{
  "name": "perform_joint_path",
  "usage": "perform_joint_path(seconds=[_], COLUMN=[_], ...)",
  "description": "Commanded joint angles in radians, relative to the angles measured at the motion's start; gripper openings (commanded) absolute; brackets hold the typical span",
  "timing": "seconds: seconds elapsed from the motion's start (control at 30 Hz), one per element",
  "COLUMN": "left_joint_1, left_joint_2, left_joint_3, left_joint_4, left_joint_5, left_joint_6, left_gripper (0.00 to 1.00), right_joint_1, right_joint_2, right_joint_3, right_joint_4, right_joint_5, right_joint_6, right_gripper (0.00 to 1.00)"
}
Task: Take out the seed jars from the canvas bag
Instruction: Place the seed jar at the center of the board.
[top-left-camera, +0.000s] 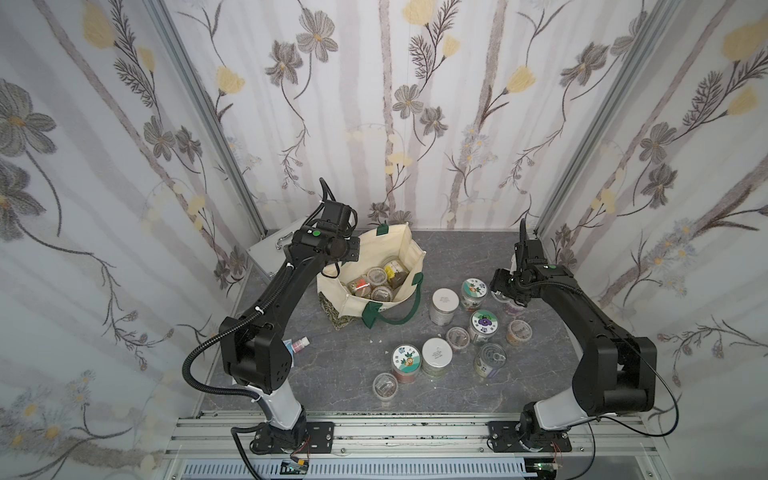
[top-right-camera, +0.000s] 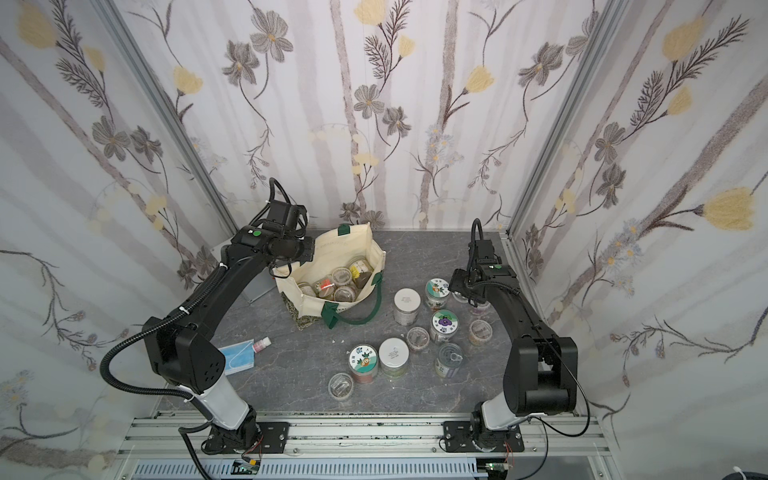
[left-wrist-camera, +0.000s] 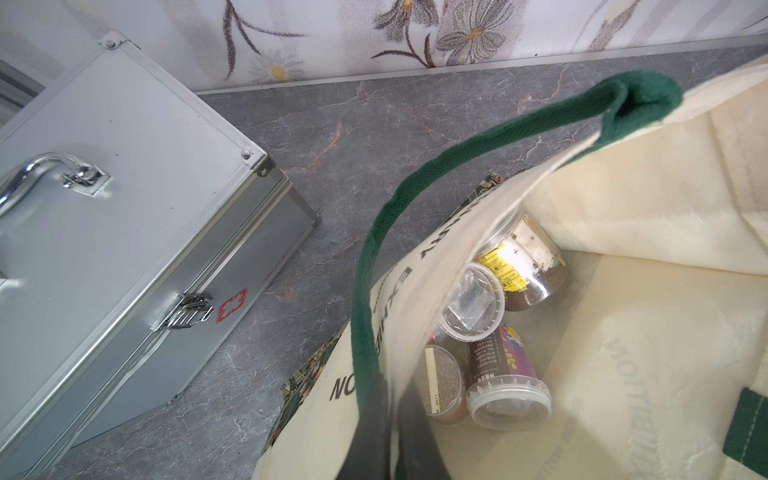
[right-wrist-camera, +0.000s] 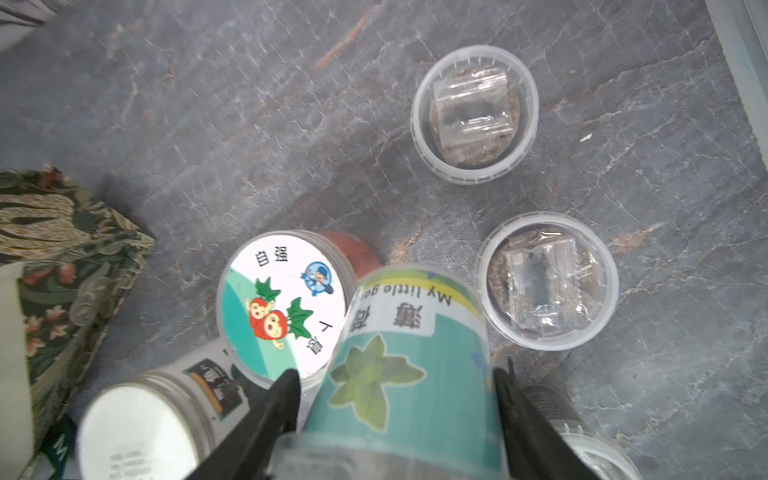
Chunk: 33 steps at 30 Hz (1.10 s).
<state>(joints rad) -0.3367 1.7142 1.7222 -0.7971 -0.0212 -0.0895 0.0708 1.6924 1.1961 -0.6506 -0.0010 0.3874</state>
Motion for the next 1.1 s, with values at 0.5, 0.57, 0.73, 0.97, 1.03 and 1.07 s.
perform_joint_path(seconds=[0.5,0.57,0.73,0.97,1.03,1.07], left_joint_1=[0.002,0.002,0.002,0.002,0.000,-0.001], left_joint_2=[-0.004,-0.003,-0.002,-0.003,-0.009,-0.013], left_joint_3=[0.011,0.011,0.011,0.010,0.007,0.003], left_joint_4=[-0.006,-0.008,-0.007,-0.002,0.003,0.009], left_joint_5=[0.021,0.021,0.027,0.048,0.059,0.068], left_joint_6=[-0.011,-0.011,-0.010,-0.009,-0.007,-0.007], left_gripper=[0.00,0.00,0.00,0.00,0.00,0.00], right_joint_1=[-0.002,-0.002,-0.001,-0.002,0.001,0.004], right_joint_2=[0.142,0.151,0.153,0.108,0.068,0.042], right_joint_3=[0.013,0.013,0.011,0.022,0.026,0.029], right_joint_4=[-0.022,-0.022,-0.025,-0.037,-0.041,-0.044], right_joint_5=[-0.086,-0.078,-0.057,-0.033,-0.022,-0.012], right_joint_6=[-0.088,-0.088,-0.088,-0.084,-0.076,-0.069], right_gripper=[0.67,0.70,0.80,0.88,0.89,0.89])
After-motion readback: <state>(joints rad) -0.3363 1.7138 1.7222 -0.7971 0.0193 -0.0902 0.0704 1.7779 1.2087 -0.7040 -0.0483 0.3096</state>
